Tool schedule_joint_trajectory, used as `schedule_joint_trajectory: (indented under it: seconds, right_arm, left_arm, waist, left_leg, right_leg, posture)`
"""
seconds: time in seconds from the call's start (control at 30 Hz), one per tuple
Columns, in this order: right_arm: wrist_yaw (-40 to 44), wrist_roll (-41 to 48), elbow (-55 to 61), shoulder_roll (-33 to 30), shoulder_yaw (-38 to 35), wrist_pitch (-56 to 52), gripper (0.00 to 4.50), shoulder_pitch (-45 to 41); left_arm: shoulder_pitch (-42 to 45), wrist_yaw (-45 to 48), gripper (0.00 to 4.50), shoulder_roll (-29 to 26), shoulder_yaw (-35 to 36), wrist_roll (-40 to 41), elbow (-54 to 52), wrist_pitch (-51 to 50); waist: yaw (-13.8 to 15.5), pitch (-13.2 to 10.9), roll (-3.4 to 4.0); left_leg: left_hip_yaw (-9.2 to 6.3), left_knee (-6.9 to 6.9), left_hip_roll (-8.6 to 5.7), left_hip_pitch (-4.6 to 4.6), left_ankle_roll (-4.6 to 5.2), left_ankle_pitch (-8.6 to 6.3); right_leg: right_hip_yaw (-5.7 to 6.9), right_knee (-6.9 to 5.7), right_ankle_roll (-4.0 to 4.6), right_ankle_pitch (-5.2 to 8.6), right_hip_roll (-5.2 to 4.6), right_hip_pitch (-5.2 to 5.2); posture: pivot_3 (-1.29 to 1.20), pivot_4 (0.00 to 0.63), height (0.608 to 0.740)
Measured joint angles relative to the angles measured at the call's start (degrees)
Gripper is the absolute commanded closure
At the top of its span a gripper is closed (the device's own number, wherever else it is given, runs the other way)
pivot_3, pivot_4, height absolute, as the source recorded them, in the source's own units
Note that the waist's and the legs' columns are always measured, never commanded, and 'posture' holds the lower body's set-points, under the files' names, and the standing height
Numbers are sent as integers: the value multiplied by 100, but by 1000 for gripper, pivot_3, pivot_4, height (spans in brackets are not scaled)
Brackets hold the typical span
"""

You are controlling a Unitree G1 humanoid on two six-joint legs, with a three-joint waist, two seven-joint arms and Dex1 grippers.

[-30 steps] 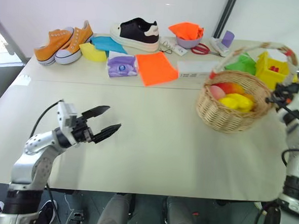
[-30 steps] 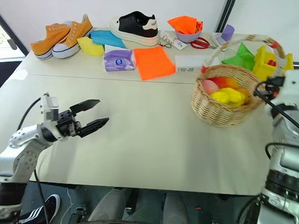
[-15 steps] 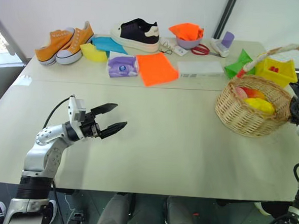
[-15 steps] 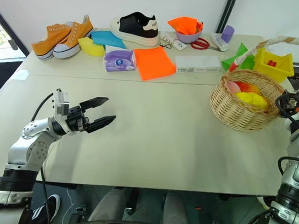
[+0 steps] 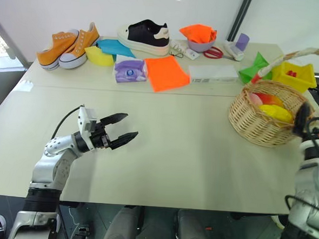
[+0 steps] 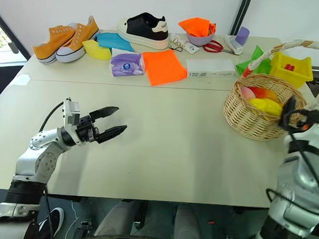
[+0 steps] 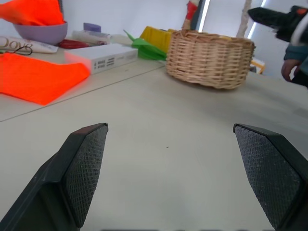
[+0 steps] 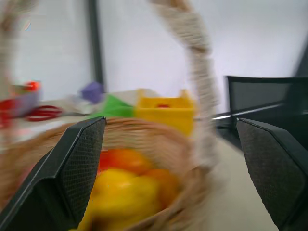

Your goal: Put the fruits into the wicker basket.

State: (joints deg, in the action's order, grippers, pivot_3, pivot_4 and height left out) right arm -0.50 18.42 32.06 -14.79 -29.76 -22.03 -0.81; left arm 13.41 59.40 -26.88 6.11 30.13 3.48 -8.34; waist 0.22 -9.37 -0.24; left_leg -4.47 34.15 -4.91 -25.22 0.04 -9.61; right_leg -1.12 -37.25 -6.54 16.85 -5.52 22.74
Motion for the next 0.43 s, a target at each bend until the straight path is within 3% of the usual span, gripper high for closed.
schedule_joint_trajectory:
  seconds: [0.2, 0.27, 0.43]
  right_arm:
    - [2139, 404, 108, -779, 2419, -321, 36, 116]
    - [2743, 428, -203, -1108, 2886, -406, 36, -207]
    - [3503, 246, -1158, -1181, 3583, -269, 36, -800]
  left_arm:
    - [91, -892, 0, -63, 441, -393, 374, 249]
    - [103, -1274, 0, -66, 739, -474, 540, 397]
    - [-9, -1848, 0, -135, 1132, -689, 669, 674]
  waist:
    - [-126, -1, -1]
    - [-98, -1, -6]
    - [-78, -1, -15]
  left_leg:
    - [0, 2, 8, 12, 0, 0]
    - [-3, 2, 8, 12, 0, 0]
    - [-4, 2, 2, 10, -1, -1]
  right_leg:
    - [5, 1, 1, 1, 5, -7]
    - [10, 4, 0, 0, 5, -9]
    - [10, 8, -1, -1, 0, -9]
  posture:
    - [0, 150, 740]
    - [0, 150, 740]
    - [0, 150, 740]
